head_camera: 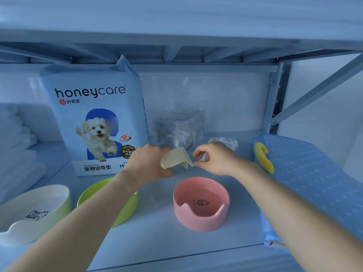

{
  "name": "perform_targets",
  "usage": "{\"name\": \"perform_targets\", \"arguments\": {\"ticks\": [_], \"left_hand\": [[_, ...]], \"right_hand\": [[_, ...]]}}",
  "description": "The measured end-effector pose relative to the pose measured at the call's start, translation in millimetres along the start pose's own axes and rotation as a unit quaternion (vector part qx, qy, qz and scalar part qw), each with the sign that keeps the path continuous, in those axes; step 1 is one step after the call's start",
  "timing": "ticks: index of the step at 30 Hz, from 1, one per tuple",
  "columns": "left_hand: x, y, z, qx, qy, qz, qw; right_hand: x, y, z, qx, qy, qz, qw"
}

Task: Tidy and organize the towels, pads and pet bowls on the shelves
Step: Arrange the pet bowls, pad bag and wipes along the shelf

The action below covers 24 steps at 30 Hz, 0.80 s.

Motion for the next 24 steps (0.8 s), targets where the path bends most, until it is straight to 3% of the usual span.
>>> {"name": "perform_targets", "arguments": {"ticks": [3,12,24], "left_hand": [[0.2,5.9,0.6,0.01,0.013,-0.024,1.0],[-2.4,9.7,9.0,0.08,0.023,-0.048,0.995],[-18.8,-1.3,14.9,0.124,-0.026,-0.08,0.989]], "right_hand": [[-4.0,4.6,3.0,-0.01,0.031,-0.026,0.999],[-5.3,-3.2,13.7,-0.059,0.085,0.0,0.995],[-21.7,-14.9,3.5,-0.052,0.043,0.028,0.997]]}}
Point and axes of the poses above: each hand's wrist, its own x-axis away from the middle knuckle, its own y-axis out of the back of the hand, z = x × y, the point moved 4 cm from there along -x, towards the middle knuckle, and after that the axes turned 2 degrees about x, right-handed, at the moved point
